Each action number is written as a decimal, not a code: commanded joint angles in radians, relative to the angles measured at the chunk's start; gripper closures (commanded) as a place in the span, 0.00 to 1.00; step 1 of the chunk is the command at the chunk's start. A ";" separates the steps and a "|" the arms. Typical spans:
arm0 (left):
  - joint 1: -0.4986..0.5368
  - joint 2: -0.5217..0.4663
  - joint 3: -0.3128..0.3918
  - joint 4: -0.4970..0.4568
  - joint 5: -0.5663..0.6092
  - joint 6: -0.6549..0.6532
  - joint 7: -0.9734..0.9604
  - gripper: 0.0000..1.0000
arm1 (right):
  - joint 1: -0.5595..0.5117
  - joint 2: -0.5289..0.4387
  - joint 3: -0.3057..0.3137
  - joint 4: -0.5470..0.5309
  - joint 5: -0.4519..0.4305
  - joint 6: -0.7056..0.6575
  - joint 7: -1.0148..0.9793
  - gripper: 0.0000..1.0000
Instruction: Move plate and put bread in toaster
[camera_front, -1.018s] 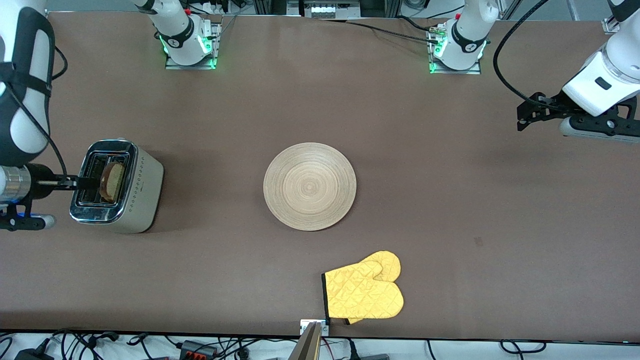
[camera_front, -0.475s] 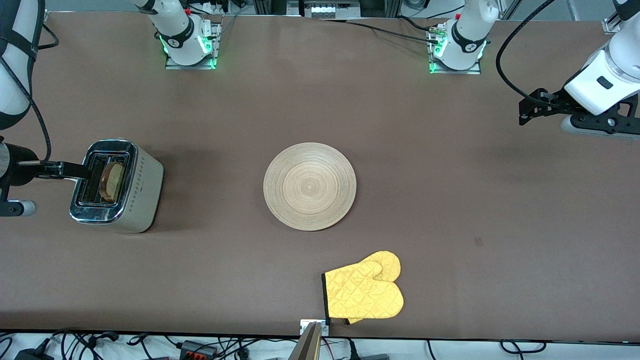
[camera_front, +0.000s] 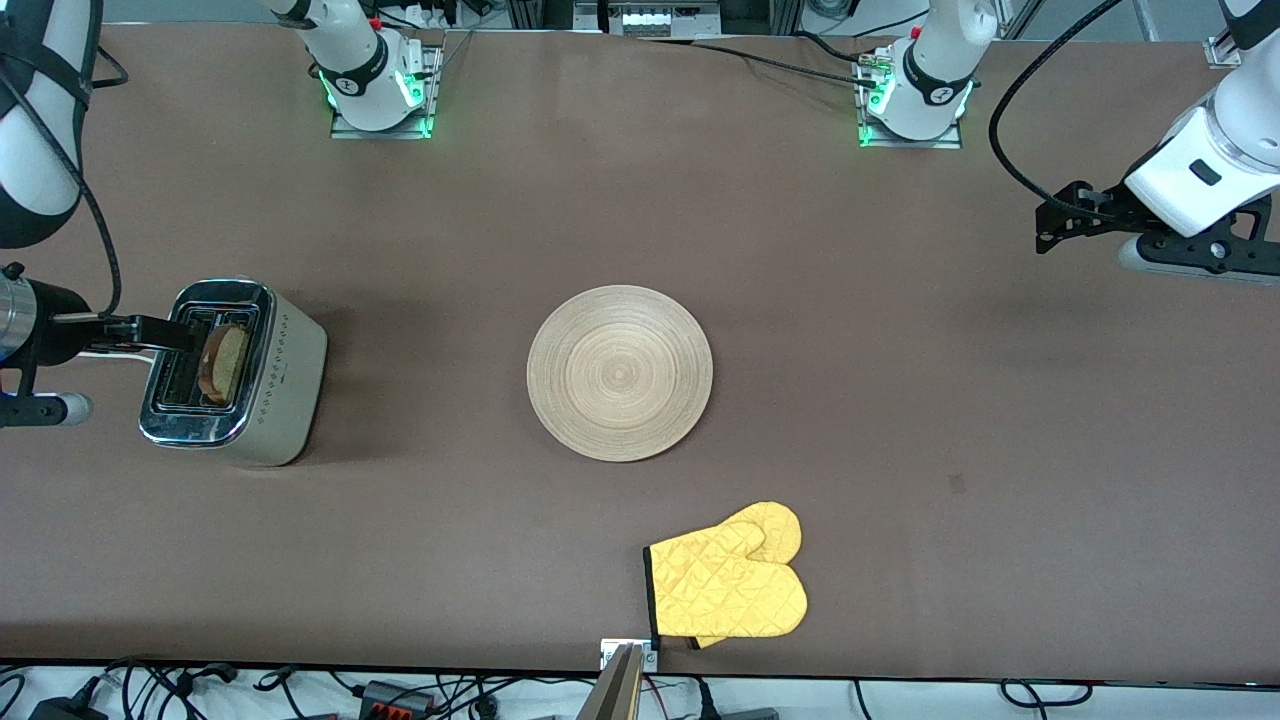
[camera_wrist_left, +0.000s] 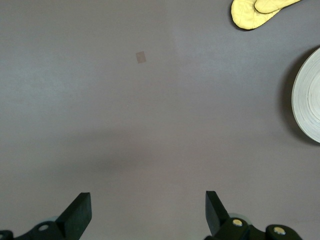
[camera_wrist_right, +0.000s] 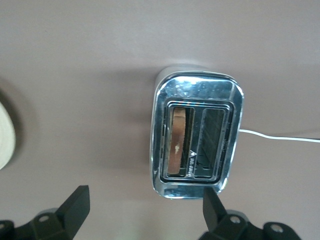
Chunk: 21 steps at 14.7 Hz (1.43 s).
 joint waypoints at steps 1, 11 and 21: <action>0.004 0.005 -0.008 0.028 0.010 -0.025 -0.005 0.00 | 0.015 -0.013 -0.012 0.007 -0.028 -0.017 0.024 0.00; 0.004 0.016 -0.008 0.028 0.015 0.019 -0.010 0.00 | 0.024 -0.453 0.010 -0.579 -0.020 0.339 0.239 0.00; 0.003 0.028 -0.008 0.030 0.016 0.055 -0.010 0.00 | 0.028 -0.474 0.008 -0.630 -0.031 0.370 0.235 0.00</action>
